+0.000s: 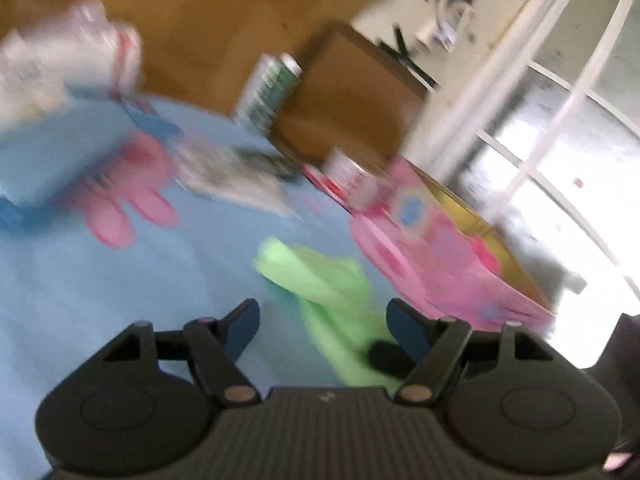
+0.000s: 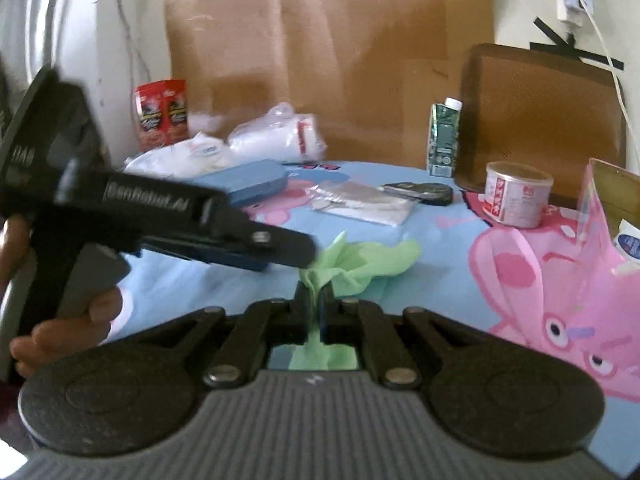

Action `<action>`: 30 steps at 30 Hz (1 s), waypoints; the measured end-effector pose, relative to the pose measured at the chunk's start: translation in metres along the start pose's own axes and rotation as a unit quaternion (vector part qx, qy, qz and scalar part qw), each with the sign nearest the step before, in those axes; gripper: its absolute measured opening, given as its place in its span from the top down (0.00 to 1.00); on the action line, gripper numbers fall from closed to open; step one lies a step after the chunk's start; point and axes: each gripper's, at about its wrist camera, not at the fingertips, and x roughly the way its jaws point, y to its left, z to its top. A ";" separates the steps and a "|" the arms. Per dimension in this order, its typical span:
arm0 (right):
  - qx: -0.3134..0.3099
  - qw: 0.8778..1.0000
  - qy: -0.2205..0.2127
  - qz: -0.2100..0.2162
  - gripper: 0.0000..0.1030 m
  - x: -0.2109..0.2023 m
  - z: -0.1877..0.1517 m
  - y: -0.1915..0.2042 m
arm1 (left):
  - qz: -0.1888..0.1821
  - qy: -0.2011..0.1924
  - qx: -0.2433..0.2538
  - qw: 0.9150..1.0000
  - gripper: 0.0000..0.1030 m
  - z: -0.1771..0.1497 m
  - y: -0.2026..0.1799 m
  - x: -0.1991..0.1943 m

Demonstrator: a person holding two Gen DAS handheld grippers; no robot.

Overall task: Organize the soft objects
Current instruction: 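Grasp the light-green cloth with the right tool, then drop the light-green cloth into the pink tin with the right tool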

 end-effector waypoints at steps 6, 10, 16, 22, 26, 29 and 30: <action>-0.011 0.999 -0.037 0.000 0.93 -0.017 0.004 -0.006 | -0.058 0.041 -0.026 0.997 0.64 0.007 -0.031 0.021; -0.023 0.992 -0.111 -0.049 0.93 -0.048 0.015 -0.023 | -0.062 0.030 0.049 0.996 0.65 0.036 -0.093 0.032; 0.002 0.971 -0.188 -0.147 0.93 -0.086 0.024 -0.078 | -0.086 0.031 0.147 0.985 0.63 0.059 -0.193 0.089; 0.070 0.950 -0.179 -0.245 0.87 -0.091 0.011 -0.152 | -0.056 0.029 0.182 0.981 0.36 0.050 -0.237 0.139; 0.135 0.918 -0.154 -0.339 0.40 -0.094 -0.008 -0.194 | -0.038 0.016 0.171 0.984 0.36 0.050 -0.218 0.136; 0.190 0.905 -0.195 -0.326 0.41 -0.111 -0.013 -0.205 | 0.005 -0.008 0.155 0.988 0.35 0.050 -0.180 0.110; 0.187 0.904 -0.206 -0.324 0.41 -0.114 -0.011 -0.202 | 0.022 -0.014 0.145 0.989 0.35 0.050 -0.164 0.101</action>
